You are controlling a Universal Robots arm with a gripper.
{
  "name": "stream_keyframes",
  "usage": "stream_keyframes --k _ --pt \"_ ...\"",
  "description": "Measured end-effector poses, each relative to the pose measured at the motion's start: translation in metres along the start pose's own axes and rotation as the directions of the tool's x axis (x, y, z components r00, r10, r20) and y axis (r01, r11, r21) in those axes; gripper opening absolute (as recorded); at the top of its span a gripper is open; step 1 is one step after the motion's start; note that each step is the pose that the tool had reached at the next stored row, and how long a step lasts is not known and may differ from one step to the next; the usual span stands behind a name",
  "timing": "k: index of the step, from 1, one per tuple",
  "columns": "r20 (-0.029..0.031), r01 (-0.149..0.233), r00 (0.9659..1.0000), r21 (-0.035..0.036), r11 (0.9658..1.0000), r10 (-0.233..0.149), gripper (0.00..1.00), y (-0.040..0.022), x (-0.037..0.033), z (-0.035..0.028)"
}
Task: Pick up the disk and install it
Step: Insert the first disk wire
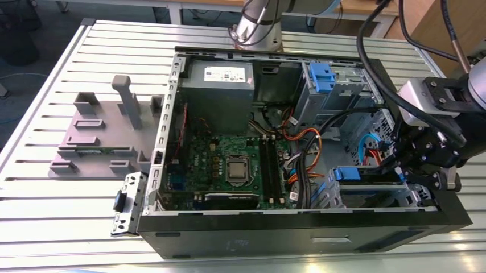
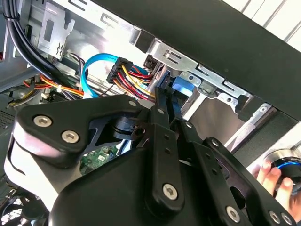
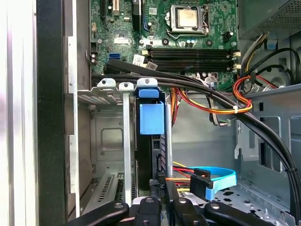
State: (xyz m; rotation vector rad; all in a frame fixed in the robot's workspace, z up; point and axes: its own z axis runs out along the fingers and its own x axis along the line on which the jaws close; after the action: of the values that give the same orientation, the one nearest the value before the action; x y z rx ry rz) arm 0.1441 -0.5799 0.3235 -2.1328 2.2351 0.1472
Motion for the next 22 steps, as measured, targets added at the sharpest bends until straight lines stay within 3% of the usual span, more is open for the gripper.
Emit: stream_keyframes --k 1,3,4,7,12,16,17,19,22 --pt "0.0019 0.0 1.0 -0.0002 1.0 0.0 0.18 0.0 0.0001 0.001" --pt "0.0011 0.0 1.0 0.0 1.0 0.0 0.18 0.0 0.0001 0.0007" --pt "-0.0001 0.0 1.0 0.0 1.0 0.0 0.24 0.0 0.0001 0.0002" --pt "-0.0006 0.0 1.0 0.0 1.0 0.0 0.24 0.0 0.0 -0.0002" --pt "-0.0006 0.0 1.0 0.0001 1.0 0.0 0.24 0.0005 -0.0013 -0.0135" --pt "-0.0003 0.0 1.0 0.0 1.0 0.0 0.24 0.0006 -0.0021 -0.0145" --pt "-0.0003 0.0 1.0 0.0 1.0 0.0 0.23 0.0005 -0.0021 -0.0146" --pt "-0.0002 0.0 1.0 0.0 1.0 0.0 0.11 0.0005 -0.0021 -0.0145" --pt "0.0 0.0 1.0 -0.0002 1.0 0.0 0.11 0.0005 -0.0018 -0.0136"
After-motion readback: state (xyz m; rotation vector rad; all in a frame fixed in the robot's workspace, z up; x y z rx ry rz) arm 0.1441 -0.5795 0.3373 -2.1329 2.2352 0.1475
